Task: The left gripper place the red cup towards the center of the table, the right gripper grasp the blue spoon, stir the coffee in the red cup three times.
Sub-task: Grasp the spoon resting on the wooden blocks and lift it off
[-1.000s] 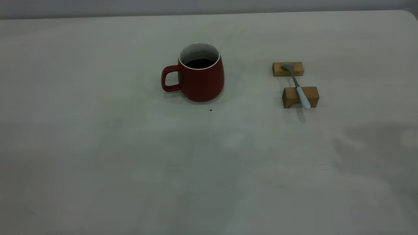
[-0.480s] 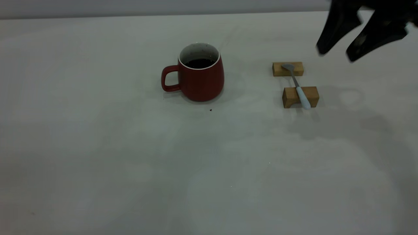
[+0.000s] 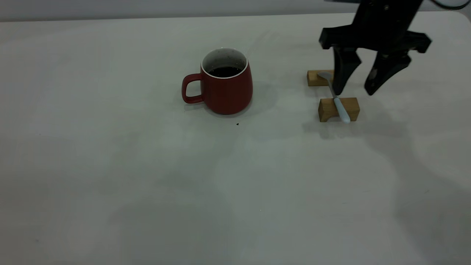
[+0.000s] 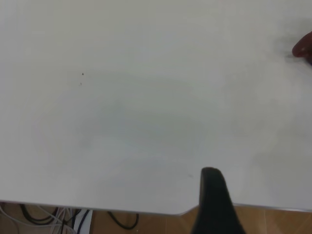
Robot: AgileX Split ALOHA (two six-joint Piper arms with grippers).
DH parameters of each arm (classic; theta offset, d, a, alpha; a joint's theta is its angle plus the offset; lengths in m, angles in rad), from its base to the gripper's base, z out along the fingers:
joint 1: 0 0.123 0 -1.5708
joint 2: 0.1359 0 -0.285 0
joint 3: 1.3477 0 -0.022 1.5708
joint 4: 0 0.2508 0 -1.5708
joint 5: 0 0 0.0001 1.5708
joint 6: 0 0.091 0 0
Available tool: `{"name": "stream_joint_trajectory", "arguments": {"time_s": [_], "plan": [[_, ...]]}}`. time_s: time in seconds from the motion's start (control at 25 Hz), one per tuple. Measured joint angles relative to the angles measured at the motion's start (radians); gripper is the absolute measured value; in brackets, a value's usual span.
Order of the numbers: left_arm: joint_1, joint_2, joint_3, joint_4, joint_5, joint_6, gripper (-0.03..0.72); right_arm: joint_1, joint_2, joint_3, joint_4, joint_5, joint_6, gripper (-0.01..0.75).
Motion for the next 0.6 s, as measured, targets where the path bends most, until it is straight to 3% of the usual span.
{"name": "stream_joint_trajectory", "arguments": {"time_s": [0.28,0.6], "plan": [[0.000,0.000,0.000,0.000,0.000,0.000,0.551,0.003,0.134,-0.130,0.006,0.076,0.003,0.553],[0.000,-0.001,0.000,0.000,0.000,0.000,0.551,0.010,0.191,-0.139,0.005,0.069,0.020,0.552]]}}
